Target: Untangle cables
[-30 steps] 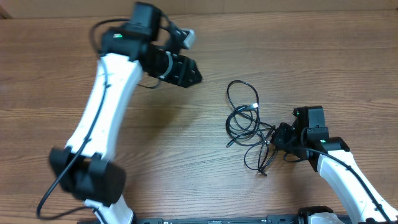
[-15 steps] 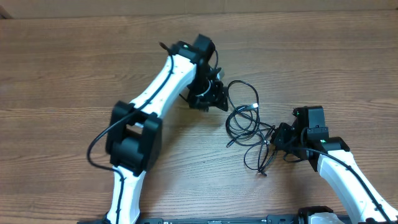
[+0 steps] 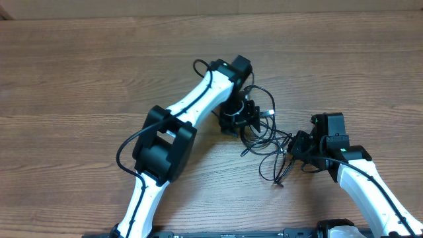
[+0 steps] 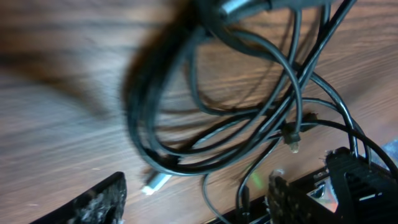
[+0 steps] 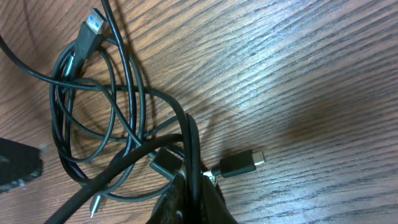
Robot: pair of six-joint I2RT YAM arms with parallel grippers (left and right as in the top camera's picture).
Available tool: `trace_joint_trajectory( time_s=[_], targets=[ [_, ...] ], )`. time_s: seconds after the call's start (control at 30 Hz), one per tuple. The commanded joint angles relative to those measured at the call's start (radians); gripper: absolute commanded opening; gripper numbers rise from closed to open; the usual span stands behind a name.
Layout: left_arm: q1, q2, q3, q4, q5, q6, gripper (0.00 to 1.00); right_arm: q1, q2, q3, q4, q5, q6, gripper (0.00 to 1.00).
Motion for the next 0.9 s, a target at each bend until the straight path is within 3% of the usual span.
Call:
trace_joint_trajectory(
  time_s=[0.0, 0.33, 0.87],
  targets=[
    [-0.039, 0.016, -0.002, 0.005, -0.044, -0.119, 0.68, 0.001, 0.002, 0.008, 0.002, -0.002, -0.008, 0.04],
    [-0.079, 0.016, -0.002, -0.002, -0.203, -0.321, 0.68, 0.001, 0.002, 0.008, -0.010, -0.002, -0.008, 0.04],
    [-0.083, 0.017, -0.010, -0.024, -0.296, -0.380, 0.68, 0.001, 0.002, 0.008, -0.016, -0.002, -0.008, 0.04]
  ],
)
